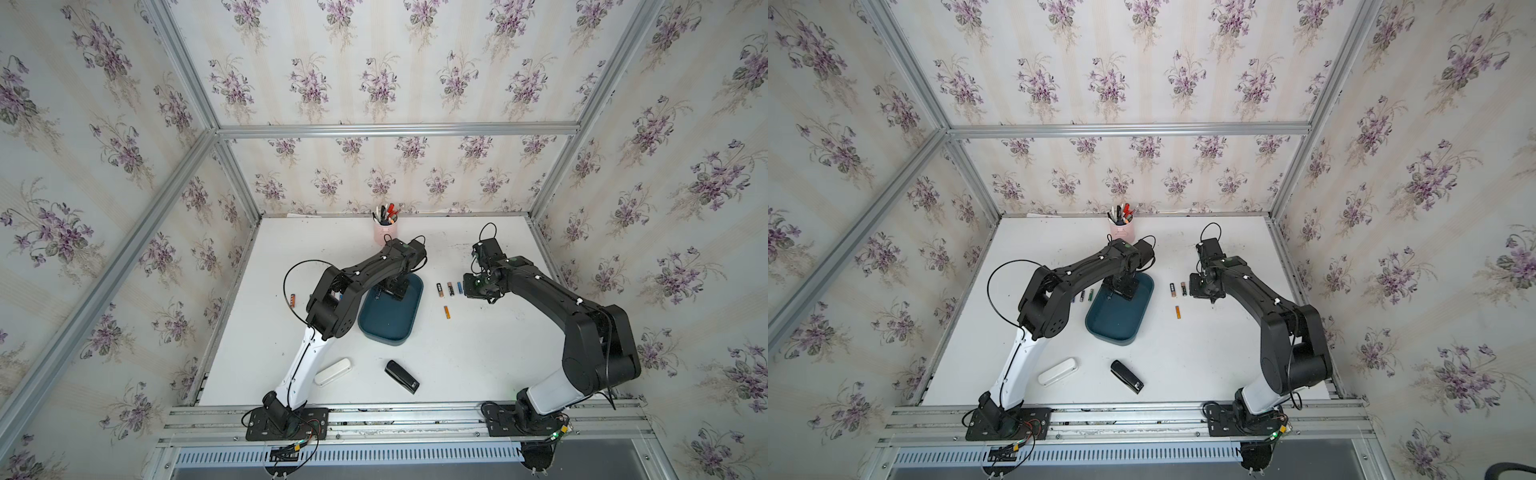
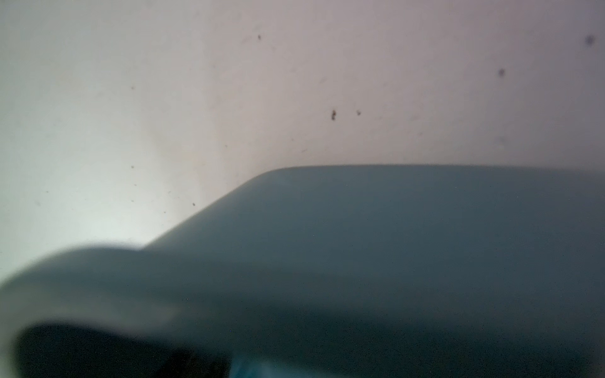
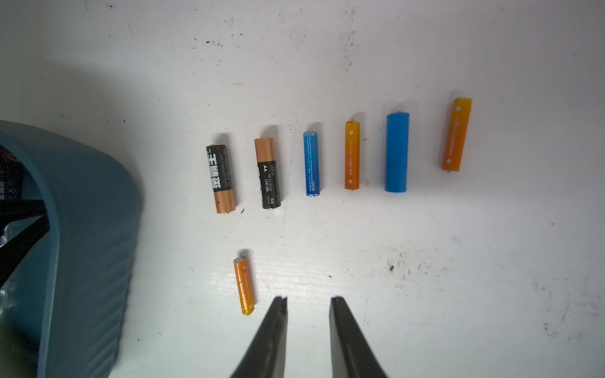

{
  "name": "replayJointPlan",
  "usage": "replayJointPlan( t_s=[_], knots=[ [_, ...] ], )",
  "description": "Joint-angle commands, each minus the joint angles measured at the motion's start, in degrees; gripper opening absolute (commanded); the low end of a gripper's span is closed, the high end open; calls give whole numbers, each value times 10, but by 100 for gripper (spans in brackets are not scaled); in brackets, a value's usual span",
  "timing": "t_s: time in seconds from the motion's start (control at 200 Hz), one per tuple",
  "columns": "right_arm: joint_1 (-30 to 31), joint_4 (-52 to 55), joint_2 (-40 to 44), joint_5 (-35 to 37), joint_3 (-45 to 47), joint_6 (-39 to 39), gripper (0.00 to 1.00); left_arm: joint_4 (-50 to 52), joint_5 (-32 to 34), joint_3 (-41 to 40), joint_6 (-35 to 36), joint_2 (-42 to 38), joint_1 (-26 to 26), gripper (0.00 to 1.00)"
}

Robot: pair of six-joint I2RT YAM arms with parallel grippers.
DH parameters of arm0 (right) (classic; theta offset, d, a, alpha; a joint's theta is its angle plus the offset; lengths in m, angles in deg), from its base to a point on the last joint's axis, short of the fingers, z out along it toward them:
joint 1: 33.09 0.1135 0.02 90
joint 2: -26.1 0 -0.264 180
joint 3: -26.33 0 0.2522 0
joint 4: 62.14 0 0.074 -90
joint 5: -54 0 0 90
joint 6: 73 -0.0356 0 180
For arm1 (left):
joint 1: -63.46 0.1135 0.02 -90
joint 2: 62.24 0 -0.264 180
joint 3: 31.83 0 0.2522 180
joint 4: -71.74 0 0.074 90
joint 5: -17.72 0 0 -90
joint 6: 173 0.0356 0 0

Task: Take the batteries out of the storage box
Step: Pick up the battery from the storage box.

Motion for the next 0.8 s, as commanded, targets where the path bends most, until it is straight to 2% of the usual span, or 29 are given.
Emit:
replayJointPlan(
  t_s=[0.0,0.33,0.35,0.56,0.794],
  knots=[
    [-2,9,6,8,-5,6,28,-12,-55,-19,-8,-1,3,64],
    [-2,11,4,10,-12,7,27,-23,-91,-37,-13,-8,10,56],
    [-2,11,5,9,-13,6,27,-23,-92,-36,-14,-7,11,52],
    [-2,11,3,9,-17,6,27,-21,-110,-35,-15,2,13,35],
    [-3,10,1,8,-18,6,27,-36,-161,-37,-21,7,19,25]
  ],
)
